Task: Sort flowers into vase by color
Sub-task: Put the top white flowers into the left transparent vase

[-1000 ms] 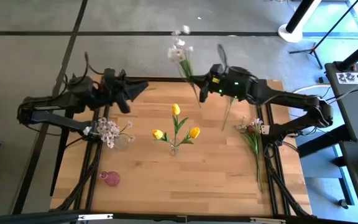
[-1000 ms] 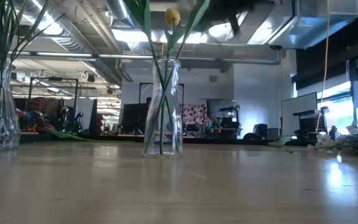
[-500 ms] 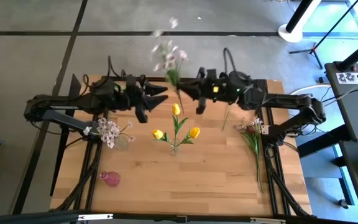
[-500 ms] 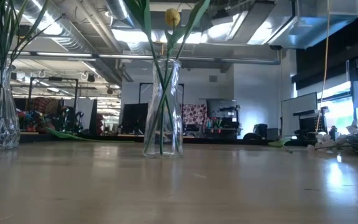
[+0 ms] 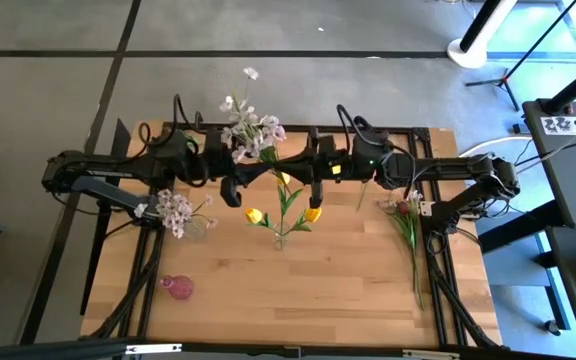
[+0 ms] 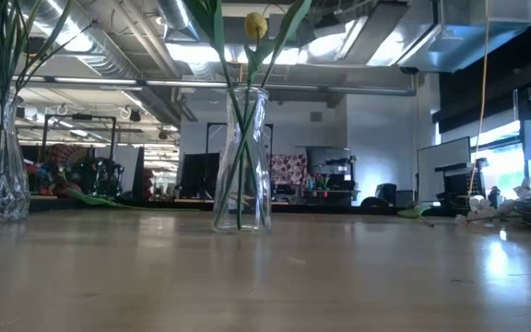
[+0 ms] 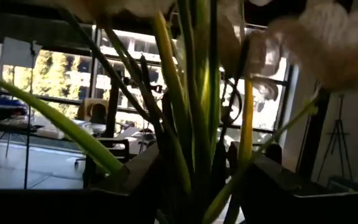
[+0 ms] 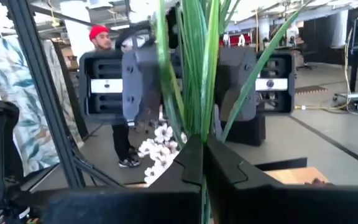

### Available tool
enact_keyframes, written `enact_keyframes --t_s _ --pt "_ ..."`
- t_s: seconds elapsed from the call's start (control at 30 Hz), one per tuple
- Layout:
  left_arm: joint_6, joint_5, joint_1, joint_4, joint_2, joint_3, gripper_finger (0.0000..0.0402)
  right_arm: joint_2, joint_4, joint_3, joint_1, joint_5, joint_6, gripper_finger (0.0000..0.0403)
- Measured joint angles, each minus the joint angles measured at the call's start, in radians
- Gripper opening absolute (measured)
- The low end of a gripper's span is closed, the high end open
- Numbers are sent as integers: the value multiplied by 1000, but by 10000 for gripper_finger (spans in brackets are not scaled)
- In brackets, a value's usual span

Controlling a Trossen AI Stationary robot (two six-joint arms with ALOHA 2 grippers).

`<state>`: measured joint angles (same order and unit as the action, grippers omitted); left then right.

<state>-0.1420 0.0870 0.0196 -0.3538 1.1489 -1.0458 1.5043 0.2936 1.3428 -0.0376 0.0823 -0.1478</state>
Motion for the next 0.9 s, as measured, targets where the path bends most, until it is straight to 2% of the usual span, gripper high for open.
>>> enact_keyframes --t_s 0.13,0.3,0.37,0.53,0.63,0.73,0.9 --pt "-27 54 0 4 0 0 151 0 -3 0 -1 0 18 3" --pt "-55 99 0 16 0 0 60 0 -5 0 -1 -16 24 12" --pt "-67 119 0 21 0 0 20 0 -7 0 -1 -20 24 35" --pt "-59 110 -8 97 1 -58 7 0 -6 2 -1 -15 12 135" --pt "-4 109 -22 239 -10 -148 6 -10 -10 27 -1 16 -2 201" --pt "40 118 -51 460 -38 -277 6 -49 -2 61 -1 62 -1 254" --pt "31 269 -131 827 -136 -455 6 -123 -27 73 -1 126 -2 299"
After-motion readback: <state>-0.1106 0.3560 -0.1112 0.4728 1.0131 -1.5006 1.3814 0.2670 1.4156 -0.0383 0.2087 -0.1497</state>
